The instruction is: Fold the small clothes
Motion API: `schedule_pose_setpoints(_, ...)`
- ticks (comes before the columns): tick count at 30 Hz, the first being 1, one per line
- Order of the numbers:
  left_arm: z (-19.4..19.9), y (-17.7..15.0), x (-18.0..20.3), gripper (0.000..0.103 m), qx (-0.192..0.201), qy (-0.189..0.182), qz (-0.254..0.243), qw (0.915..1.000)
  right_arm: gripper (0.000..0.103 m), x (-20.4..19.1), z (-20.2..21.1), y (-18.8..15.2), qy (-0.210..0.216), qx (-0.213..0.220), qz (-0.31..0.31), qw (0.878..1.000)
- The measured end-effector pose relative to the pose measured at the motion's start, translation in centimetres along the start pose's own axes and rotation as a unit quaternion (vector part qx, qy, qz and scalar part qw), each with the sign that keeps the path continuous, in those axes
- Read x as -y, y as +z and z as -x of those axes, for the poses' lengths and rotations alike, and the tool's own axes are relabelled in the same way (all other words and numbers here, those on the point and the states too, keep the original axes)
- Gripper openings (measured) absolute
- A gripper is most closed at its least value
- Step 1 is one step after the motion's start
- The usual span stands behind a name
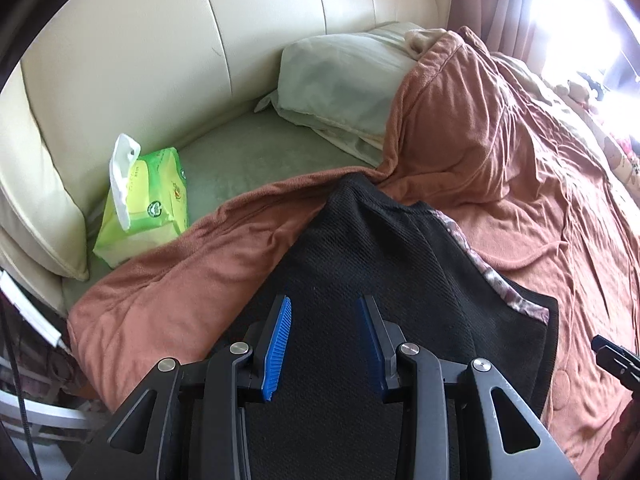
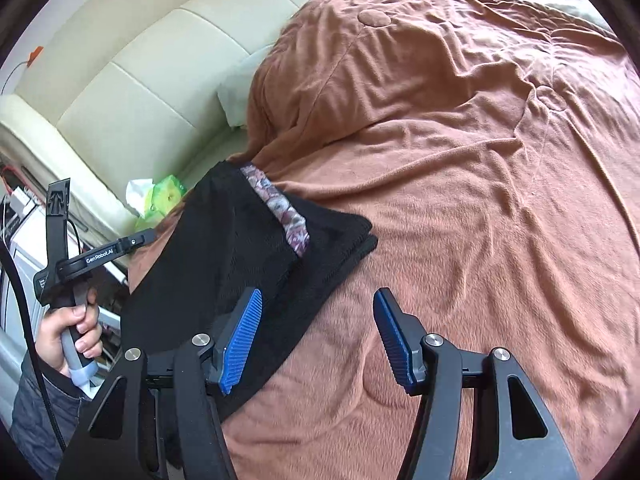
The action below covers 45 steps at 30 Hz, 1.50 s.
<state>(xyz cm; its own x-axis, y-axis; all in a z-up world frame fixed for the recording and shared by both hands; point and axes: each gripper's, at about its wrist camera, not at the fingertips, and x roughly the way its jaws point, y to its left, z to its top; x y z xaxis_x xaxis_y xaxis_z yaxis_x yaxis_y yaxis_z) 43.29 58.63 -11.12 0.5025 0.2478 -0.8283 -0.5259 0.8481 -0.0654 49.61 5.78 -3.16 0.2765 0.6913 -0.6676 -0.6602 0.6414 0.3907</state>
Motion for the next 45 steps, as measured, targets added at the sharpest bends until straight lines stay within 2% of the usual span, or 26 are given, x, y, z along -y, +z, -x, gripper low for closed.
schedule_pose_setpoints(5,2.6,-2.3,0.4,0.037,-0.001,0.0,-0.01,0.9999,0.056,-1.0,3.2,-0.8,-0.011,-0.003,0.008,1.0)
schedule_pose_setpoints(8,4.7,-3.3,1.1,0.04,0.008,0.001,-0.016,0.9998,0.067,-1.6,6.3,-1.4,-0.008,0.002,0.016,1.0)
schedule_pose_setpoints(10,6.3,-3.9,1.5,0.056,0.021,-0.002,-0.016,0.9996,0.077,-2.2,8.7,-2.0,-0.007,0.006,0.031,0.999)
schedule_pose_setpoints(12,7.6,-4.3,2.2,0.063,0.034,0.002,-0.022,0.9992,0.082,-2.9,10.9,-2.8,-0.015,0.01,0.045,0.999)
schedule_pose_setpoints(14,9.2,-4.8,3.2,0.064,0.042,0.0,-0.033,0.9986,0.084,-3.6,13.0,-3.3,-0.027,0.018,0.056,0.998)
schedule_pose_setpoints(15,10.1,-5.0,3.6,0.065,0.047,-0.005,-0.036,0.9982,0.089,-3.9,14.1,-3.6,-0.034,0.022,0.059,0.997)
schedule_pose_setpoints(17,11.8,-5.5,4.4,0.076,0.06,-0.017,-0.04,0.9973,0.097,-4.6,16.5,-4.2,-0.034,0.029,0.066,0.997)
schedule_pose_setpoints(18,12.7,-5.9,4.9,0.087,0.067,-0.018,-0.041,0.9967,0.102,-4.9,17.5,-4.5,-0.034,0.034,0.07,0.996)
schedule_pose_setpoints(19,13.6,-6.3,5.4,0.096,0.075,-0.016,-0.043,0.9961,0.103,-5.3,18.9,-4.9,-0.038,0.042,0.075,0.996)
schedule_pose_setpoints(21,15.4,-7.0,6.5,0.101,0.092,-0.013,-0.053,0.9943,0.103,-5.8,20.9,-5.7,-0.05,0.051,0.085,0.994)
schedule_pose_setpoints(24,17.9,-8.0,8.2,0.103,0.107,-0.008,-0.065,0.9921,0.103,-6.0,23.8,-6.9,-0.062,0.055,0.091,0.992)
schedule_pose_setpoints(28,21.2,-9.3,9.5,0.103,0.119,-0.025,-0.062,0.9906,0.103,-6.3,28.3,-8.5,-0.066,0.067,0.093,0.991)
schedule_pose_setpoints(32,24.0,-10.5,11.0,0.103,0.129,-0.022,-0.07,0.9889,0.103,-7.2,32.2,-9.9,-0.071,0.082,0.1,0.989)
schedule_pose_setpoints(45,32.4,-14.6,15.5,0.102,0.175,-0.056,-0.093,0.9786,0.103,-8.3,41.7,-16.3,-0.101,0.126,0.103,0.982)
